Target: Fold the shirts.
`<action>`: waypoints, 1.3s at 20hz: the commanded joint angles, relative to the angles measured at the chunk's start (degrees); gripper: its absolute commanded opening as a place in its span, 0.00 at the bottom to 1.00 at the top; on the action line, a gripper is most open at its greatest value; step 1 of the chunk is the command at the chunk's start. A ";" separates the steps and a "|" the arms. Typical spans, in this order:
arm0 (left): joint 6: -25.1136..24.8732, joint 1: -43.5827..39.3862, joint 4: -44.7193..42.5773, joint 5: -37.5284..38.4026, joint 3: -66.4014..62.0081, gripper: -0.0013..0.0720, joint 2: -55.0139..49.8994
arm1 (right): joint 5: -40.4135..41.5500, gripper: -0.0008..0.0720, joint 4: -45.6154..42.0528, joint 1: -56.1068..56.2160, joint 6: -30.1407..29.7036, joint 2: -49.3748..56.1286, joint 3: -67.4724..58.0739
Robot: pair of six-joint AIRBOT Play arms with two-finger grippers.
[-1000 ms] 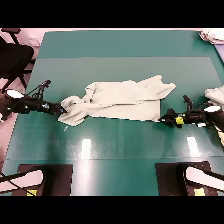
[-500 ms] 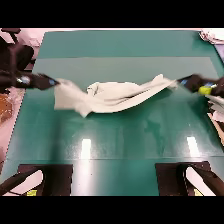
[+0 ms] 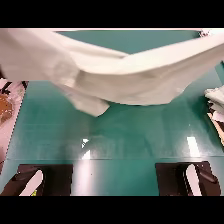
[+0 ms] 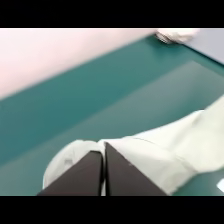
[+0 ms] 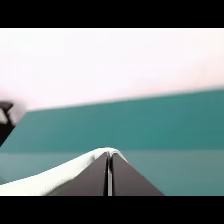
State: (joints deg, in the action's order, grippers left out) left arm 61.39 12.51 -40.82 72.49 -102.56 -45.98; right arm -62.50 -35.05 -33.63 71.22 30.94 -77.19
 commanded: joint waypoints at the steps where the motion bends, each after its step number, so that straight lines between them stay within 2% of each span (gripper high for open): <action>1: 3.10 0.02 -11.50 -2.25 -9.75 0.05 4.13 | 7.10 0.03 -4.24 -1.44 -0.87 -4.24 -8.72; 3: 3.06 0.02 -14.16 -3.26 -12.72 0.05 5.95 | 8.90 0.03 -6.91 -0.94 -1.70 -4.46 -13.40; 8: 3.02 0.02 -13.94 -0.68 -14.58 0.05 6.12 | 2.62 0.03 -8.52 4.55 -1.84 0.94 -22.23; 12: 2.95 0.02 -11.15 0.46 -3.19 0.05 6.10 | -6.08 0.03 -8.48 8.46 -0.87 7.21 -18.51; 15: 1.49 0.02 -7.43 0.52 10.23 0.05 5.35 | -6.86 0.03 -8.50 12.79 -0.85 10.78 -8.70; 18: -5.27 0.00 -1.62 -3.13 24.70 0.06 2.12 | -3.13 0.03 -8.68 17.92 -3.26 16.31 1.77; 21: -13.00 -0.04 3.91 -10.01 35.39 0.05 -3.15 | 4.46 0.03 -8.59 20.76 -6.03 22.62 8.90; 24: -21.77 -0.04 10.62 -17.73 39.26 0.05 -11.19 | 12.00 0.04 -8.48 21.64 -8.37 29.92 11.23; 26: -25.42 -0.04 15.54 -21.64 39.26 0.05 -17.64 | 14.49 0.04 -8.48 21.64 -8.74 34.97 10.03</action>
State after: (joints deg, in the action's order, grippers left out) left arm 43.77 12.49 -33.06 57.78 -66.32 -56.42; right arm -54.08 -43.68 -12.86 64.27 59.37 -68.27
